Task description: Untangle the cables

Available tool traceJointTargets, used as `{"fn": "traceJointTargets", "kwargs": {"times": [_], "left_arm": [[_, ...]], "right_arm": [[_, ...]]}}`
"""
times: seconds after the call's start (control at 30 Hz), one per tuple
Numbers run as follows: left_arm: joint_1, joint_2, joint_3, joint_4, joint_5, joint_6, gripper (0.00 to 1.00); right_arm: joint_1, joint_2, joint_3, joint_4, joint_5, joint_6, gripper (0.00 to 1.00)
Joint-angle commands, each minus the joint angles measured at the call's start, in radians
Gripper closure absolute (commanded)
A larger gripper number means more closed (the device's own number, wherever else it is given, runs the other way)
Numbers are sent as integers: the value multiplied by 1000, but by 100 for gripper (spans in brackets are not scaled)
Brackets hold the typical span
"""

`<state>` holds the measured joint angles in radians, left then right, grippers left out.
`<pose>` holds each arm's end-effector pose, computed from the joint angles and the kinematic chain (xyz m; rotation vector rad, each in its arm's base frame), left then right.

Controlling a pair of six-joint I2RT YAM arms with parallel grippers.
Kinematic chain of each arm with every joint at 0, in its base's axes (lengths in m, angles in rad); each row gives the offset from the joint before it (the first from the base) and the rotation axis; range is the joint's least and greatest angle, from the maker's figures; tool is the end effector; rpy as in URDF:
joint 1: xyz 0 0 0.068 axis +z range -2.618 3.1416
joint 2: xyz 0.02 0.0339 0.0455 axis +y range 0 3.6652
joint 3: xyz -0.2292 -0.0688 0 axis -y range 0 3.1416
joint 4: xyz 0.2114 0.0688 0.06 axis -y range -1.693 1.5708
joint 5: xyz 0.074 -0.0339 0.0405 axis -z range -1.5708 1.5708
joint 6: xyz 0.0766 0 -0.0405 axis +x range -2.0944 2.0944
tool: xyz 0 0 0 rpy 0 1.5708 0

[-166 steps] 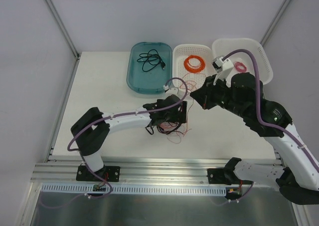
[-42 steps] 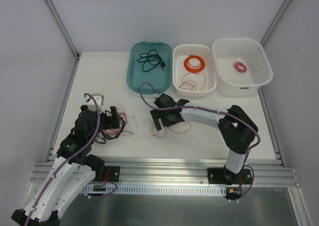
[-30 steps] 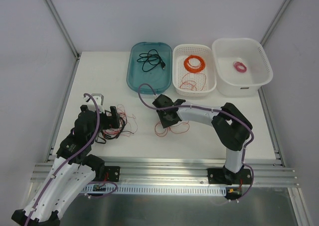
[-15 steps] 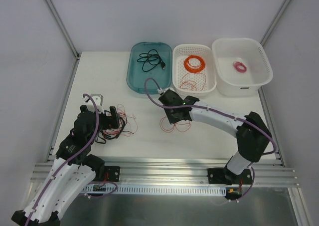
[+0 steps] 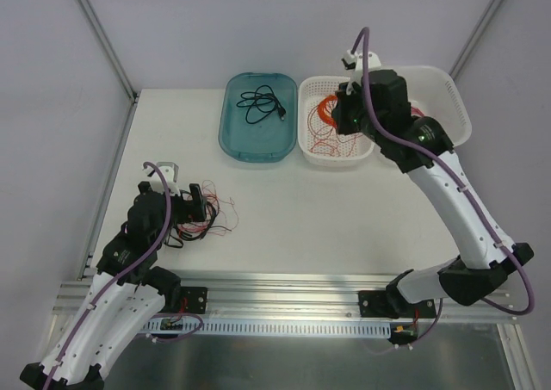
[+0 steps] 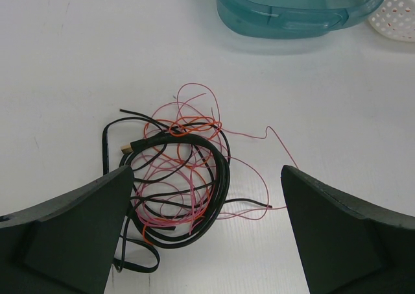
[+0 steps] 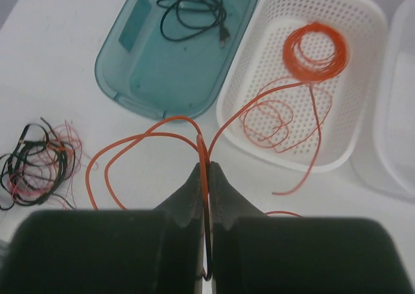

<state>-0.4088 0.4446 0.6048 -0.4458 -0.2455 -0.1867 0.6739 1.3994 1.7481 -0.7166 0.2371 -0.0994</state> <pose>0.1492 -0.0443 0.2632 0.0351 1.8514 -0.1875 0.2438 0.1717 0.4146 -0.5800 1.8418 0.1544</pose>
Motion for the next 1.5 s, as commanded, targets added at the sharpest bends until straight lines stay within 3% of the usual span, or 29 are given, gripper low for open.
{"fn": "traceJointTargets", "kwargs": {"times": [0.0,0.3,0.47,0.87,0.93,0.97,1.03,1.07,1.17,1.37,1.47], "left_arm": [[2,-9,-13,36,-14,21,1],[2,-7,-14,36,-3,21,1],[2,-6,-14,36,-5,23,1],[2,0,-14,39,0,24,1],[2,5,-16,39,8,24,1],[2,6,-14,39,9,24,1],[2,8,-14,39,11,24,1],[4,9,-16,41,11,24,1],[2,14,-17,41,18,23,1],[2,68,-8,41,44,13,1],[2,106,-1,41,70,1,1]], "right_arm": [[-91,35,82,23,-93,-60,99],[-261,208,68,206,-228,0,99],[-300,302,4,302,-225,30,99],[-347,628,33,269,-190,95,98],[-349,645,30,258,-191,95,89],[-349,644,28,255,-191,95,77],[-349,626,11,256,-197,95,64],[-349,595,5,256,-203,95,50],[-349,537,-19,246,-205,95,23],[-341,322,-117,203,-229,90,4],[-330,184,-224,186,-260,89,1]]}}
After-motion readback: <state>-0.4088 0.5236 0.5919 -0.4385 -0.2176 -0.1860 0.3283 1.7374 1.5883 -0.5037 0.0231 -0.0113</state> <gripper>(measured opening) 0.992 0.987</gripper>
